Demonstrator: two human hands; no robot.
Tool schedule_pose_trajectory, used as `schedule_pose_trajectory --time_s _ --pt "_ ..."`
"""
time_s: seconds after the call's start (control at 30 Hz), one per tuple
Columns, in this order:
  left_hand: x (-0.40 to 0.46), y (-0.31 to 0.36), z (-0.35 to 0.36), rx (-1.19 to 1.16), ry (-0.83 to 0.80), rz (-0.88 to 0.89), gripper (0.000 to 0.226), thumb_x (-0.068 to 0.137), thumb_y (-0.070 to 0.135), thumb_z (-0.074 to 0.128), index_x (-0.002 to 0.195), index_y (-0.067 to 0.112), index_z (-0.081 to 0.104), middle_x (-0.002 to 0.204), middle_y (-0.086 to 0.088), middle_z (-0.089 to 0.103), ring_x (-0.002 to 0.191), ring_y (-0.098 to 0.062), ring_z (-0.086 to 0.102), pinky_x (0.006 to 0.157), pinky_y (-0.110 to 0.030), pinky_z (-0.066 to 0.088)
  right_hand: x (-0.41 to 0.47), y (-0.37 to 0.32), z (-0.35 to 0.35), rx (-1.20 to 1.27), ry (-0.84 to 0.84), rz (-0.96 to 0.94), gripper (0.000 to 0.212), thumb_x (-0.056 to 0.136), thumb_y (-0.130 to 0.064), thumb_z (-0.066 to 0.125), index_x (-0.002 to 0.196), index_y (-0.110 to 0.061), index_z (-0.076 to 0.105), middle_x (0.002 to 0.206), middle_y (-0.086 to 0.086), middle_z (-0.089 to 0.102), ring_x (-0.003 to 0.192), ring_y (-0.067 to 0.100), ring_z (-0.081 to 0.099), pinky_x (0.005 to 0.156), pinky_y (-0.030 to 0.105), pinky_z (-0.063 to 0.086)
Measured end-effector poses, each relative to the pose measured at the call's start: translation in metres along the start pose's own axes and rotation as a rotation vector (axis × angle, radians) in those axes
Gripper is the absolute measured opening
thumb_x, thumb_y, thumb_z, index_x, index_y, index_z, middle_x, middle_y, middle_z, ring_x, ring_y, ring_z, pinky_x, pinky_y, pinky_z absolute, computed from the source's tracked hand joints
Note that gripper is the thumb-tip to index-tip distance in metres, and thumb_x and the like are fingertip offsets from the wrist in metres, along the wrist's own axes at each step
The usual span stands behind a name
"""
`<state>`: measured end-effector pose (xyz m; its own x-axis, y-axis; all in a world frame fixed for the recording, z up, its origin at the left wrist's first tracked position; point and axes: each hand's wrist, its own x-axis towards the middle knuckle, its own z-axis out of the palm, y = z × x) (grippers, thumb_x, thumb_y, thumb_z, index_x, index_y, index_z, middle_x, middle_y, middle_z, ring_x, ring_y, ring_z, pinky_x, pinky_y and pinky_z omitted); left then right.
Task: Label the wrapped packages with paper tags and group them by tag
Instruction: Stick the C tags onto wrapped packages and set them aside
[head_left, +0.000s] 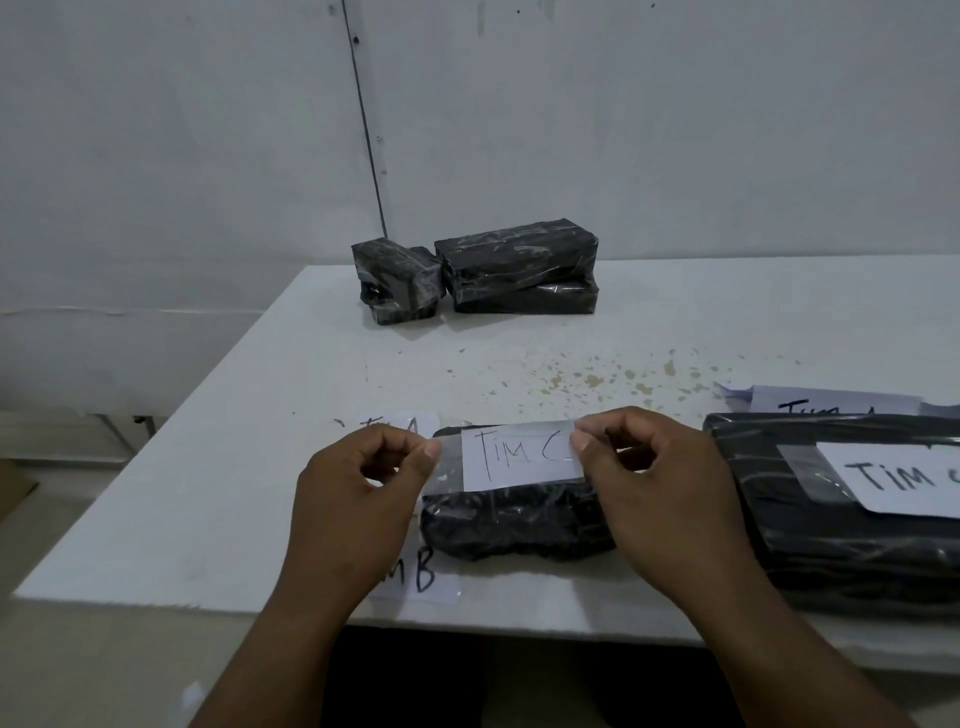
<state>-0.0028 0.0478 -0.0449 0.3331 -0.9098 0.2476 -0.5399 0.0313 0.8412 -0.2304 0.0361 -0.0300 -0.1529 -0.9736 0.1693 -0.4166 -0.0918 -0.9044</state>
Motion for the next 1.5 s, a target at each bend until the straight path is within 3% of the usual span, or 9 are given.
schedule_pose_trajectory --time_s 0.07,0.2,0.73,0.97,1.2,1.3,1.37,1.5 --pt "0.0 -0.002 0.001 0.028 0.0 0.013 0.011 0.088 0.033 0.076 0.078 0.029 0.074 0.078 0.022 0.071 0.077 -0.004 0.064 0.064 -0.004 0.043 0.0 0.003 0.003 -0.061 0.019 -0.031 0.011 0.092 -0.029 0.072 0.082 -0.031 0.073 0.082 -0.027 0.07 0.079 -0.003 0.064 0.064 0.015 0.046" --pt "0.001 -0.002 0.005 0.096 -0.005 0.031 0.013 0.088 0.035 0.077 0.075 0.031 0.072 0.078 0.026 0.07 0.078 -0.003 0.064 0.065 -0.012 0.043 0.0 0.008 0.007 -0.167 -0.004 -0.028 0.014 0.093 -0.029 0.07 0.08 -0.029 0.07 0.071 -0.014 0.069 0.076 -0.002 0.062 0.063 0.018 0.047" --pt "0.002 -0.005 0.016 0.146 0.001 0.062 0.016 0.087 0.04 0.076 0.072 0.035 0.07 0.077 0.024 0.07 0.076 -0.004 0.063 0.071 -0.024 0.048 0.01 0.018 0.006 -0.258 -0.042 0.024 0.013 0.094 -0.027 0.069 0.081 -0.026 0.072 0.076 -0.018 0.069 0.074 -0.005 0.061 0.064 0.008 0.04" --pt "-0.001 -0.004 0.018 0.202 0.025 0.063 0.015 0.086 0.041 0.078 0.073 0.04 0.069 0.087 0.02 0.064 0.079 0.001 0.059 0.067 -0.016 0.04 0.012 0.021 0.007 -0.291 -0.056 0.017 0.012 0.094 -0.027 0.068 0.083 -0.025 0.073 0.077 -0.015 0.069 0.075 -0.002 0.062 0.067 0.011 0.044" --pt "-0.001 -0.005 0.02 0.157 0.03 0.002 0.015 0.083 0.041 0.08 0.071 0.039 0.071 0.084 0.021 0.069 0.072 -0.005 0.063 0.071 -0.03 0.052 0.012 0.022 0.009 -0.31 -0.057 -0.002 0.012 0.095 -0.027 0.068 0.084 -0.026 0.073 0.08 -0.018 0.068 0.077 -0.006 0.06 0.067 0.006 0.038" --pt "0.0 -0.005 0.019 0.105 0.019 -0.036 0.009 0.083 0.04 0.081 0.085 0.042 0.072 0.083 0.017 0.069 0.069 -0.007 0.063 0.068 -0.026 0.051 0.012 0.023 0.01 -0.329 -0.051 -0.015 0.011 0.094 -0.027 0.068 0.085 -0.026 0.073 0.08 -0.018 0.068 0.077 -0.006 0.059 0.066 0.005 0.036" --pt "0.001 -0.005 0.019 0.073 0.0 -0.063 0.017 0.083 0.04 0.08 0.096 0.04 0.069 0.083 0.012 0.069 0.069 -0.006 0.063 0.063 -0.022 0.047 0.012 0.023 0.01 -0.332 -0.044 -0.023 0.011 0.094 -0.027 0.069 0.085 -0.024 0.073 0.079 -0.016 0.068 0.076 -0.004 0.059 0.066 0.007 0.037" --pt "0.003 -0.007 0.02 0.049 -0.018 -0.094 0.011 0.087 0.035 0.077 0.092 0.036 0.067 0.082 0.012 0.069 0.069 -0.007 0.061 0.062 -0.023 0.044 0.011 0.024 0.01 -0.345 -0.039 -0.038 0.011 0.094 -0.027 0.069 0.085 -0.023 0.073 0.079 -0.015 0.068 0.077 -0.002 0.059 0.067 0.008 0.038"
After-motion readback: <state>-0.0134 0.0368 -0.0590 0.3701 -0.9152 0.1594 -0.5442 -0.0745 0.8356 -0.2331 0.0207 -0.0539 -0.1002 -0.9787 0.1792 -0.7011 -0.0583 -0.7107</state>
